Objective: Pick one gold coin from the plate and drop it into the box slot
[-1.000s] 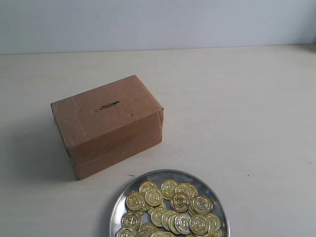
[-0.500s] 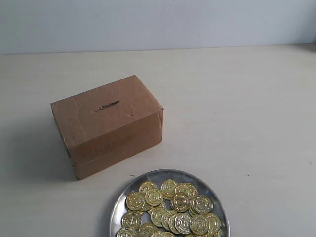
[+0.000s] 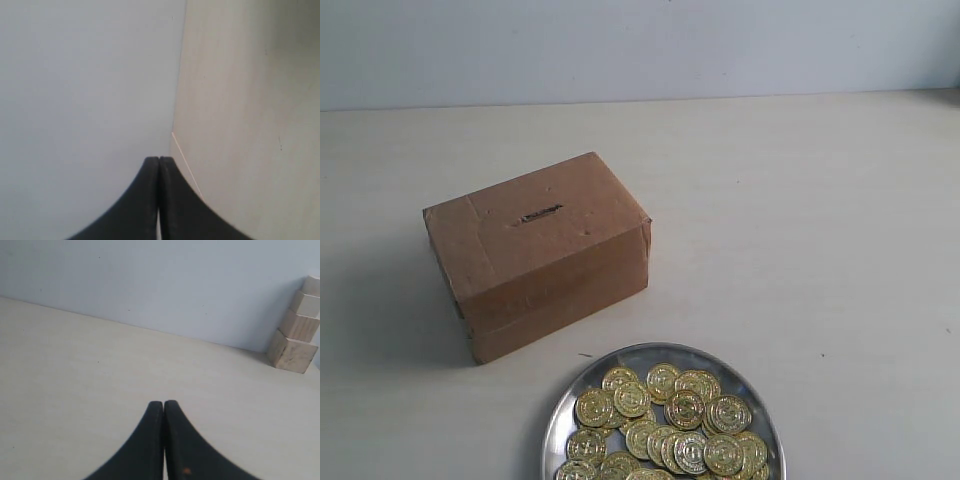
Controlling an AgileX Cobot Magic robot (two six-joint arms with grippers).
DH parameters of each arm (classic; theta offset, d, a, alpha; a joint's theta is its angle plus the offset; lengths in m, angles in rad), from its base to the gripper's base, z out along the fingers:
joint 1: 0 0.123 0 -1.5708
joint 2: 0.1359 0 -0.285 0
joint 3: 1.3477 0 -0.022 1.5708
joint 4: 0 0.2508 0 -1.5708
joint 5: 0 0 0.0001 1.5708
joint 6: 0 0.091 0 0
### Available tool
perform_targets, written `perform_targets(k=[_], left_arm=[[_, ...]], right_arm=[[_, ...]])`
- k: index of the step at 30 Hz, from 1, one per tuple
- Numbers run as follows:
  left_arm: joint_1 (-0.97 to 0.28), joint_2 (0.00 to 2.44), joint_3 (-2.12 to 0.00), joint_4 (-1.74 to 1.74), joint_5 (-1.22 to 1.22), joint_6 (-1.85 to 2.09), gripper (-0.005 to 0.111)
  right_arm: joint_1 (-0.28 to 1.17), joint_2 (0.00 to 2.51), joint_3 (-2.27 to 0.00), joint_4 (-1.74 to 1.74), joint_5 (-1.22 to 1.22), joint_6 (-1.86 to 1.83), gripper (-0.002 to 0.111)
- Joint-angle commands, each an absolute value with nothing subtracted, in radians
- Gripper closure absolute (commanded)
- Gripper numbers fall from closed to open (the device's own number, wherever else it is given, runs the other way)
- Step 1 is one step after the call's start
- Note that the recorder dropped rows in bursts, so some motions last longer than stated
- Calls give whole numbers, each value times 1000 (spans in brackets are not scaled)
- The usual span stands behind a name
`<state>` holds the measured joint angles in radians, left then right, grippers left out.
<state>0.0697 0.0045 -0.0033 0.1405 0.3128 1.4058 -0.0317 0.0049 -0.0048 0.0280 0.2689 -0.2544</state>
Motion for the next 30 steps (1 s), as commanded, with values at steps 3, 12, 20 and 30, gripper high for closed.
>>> perform_targets(k=[3,12,20,30], left_arm=[[69,0,0,152,308,1399,107],[71,0,0,150,330,1352,107],[71,0,0,134,329,939,107],[71,0,0,38,325,383,107]], right_arm=[[-35,0,0,24,256,-261,108],[-35,0,0,24,256,-261,108],[-35,0,0,23,259,-148,108],[-35,0,0,23,259,-130,108]])
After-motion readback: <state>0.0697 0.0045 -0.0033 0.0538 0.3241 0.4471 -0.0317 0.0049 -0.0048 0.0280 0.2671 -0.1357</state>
